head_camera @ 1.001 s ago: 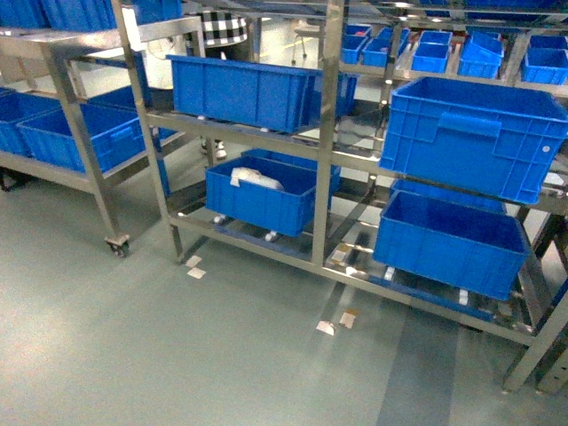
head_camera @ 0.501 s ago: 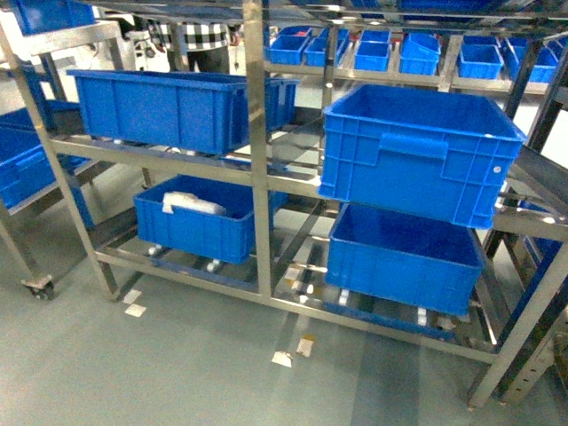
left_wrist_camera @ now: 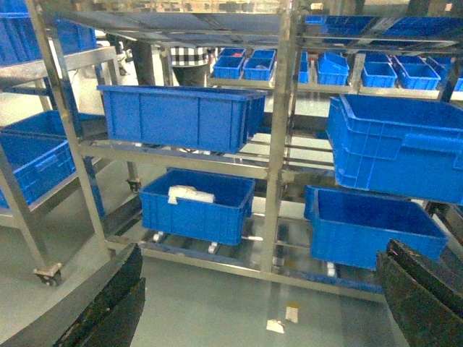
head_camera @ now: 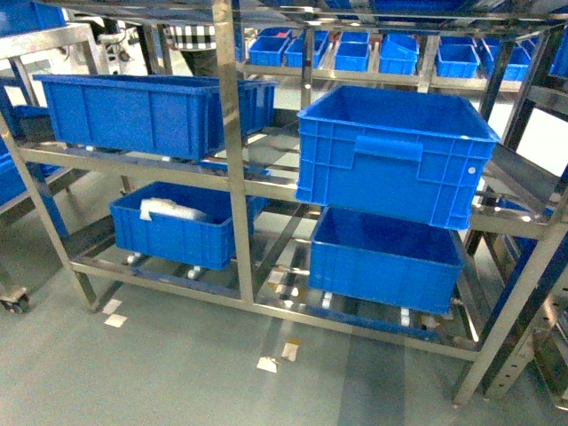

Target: Pick red block from blue box to shelf

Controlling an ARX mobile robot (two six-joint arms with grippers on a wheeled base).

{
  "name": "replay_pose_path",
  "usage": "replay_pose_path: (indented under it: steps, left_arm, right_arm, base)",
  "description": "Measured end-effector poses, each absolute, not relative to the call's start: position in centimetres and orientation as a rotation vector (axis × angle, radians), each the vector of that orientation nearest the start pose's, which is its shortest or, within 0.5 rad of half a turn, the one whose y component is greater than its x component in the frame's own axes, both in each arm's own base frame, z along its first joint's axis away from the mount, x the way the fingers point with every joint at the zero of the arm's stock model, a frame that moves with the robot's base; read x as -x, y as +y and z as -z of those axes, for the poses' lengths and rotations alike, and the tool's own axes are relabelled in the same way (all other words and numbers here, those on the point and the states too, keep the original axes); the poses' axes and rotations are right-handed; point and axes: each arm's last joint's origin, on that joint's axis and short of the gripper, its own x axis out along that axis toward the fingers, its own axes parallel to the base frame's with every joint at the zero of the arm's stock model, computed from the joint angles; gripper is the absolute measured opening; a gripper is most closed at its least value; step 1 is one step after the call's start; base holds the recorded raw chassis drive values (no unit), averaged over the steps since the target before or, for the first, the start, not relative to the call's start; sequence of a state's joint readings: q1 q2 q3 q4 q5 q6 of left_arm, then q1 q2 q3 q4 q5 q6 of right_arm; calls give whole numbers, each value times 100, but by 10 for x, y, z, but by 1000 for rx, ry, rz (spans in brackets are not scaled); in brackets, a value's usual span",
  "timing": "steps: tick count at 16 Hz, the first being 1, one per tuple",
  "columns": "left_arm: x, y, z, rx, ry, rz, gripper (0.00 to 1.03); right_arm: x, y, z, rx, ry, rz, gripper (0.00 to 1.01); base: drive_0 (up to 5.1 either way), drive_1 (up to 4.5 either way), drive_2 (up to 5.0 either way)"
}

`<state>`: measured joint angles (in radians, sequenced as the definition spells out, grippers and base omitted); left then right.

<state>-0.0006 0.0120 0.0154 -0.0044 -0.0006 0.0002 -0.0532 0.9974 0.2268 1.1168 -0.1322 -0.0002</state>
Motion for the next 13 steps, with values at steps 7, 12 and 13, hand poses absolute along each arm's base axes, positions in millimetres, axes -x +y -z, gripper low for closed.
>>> replay_pose_path:
  steps: [7, 12, 13]
  left_arm:
    - [-98, 0, -167, 0, 2, 3, 98]
    - [-98, 0, -167, 0, 1, 2, 98]
    - [-98, 0, -167, 0, 1, 2, 98]
  right_arm:
    - [-185, -6, -230, 32, -344, -78, 28]
    - [-185, -6, -230, 32, -344, -78, 28]
    - [-185, -6, -230, 32, -344, -78, 28]
  base:
    - [-149, 268, -566]
    - [-149, 268, -566]
    - [6, 409, -397]
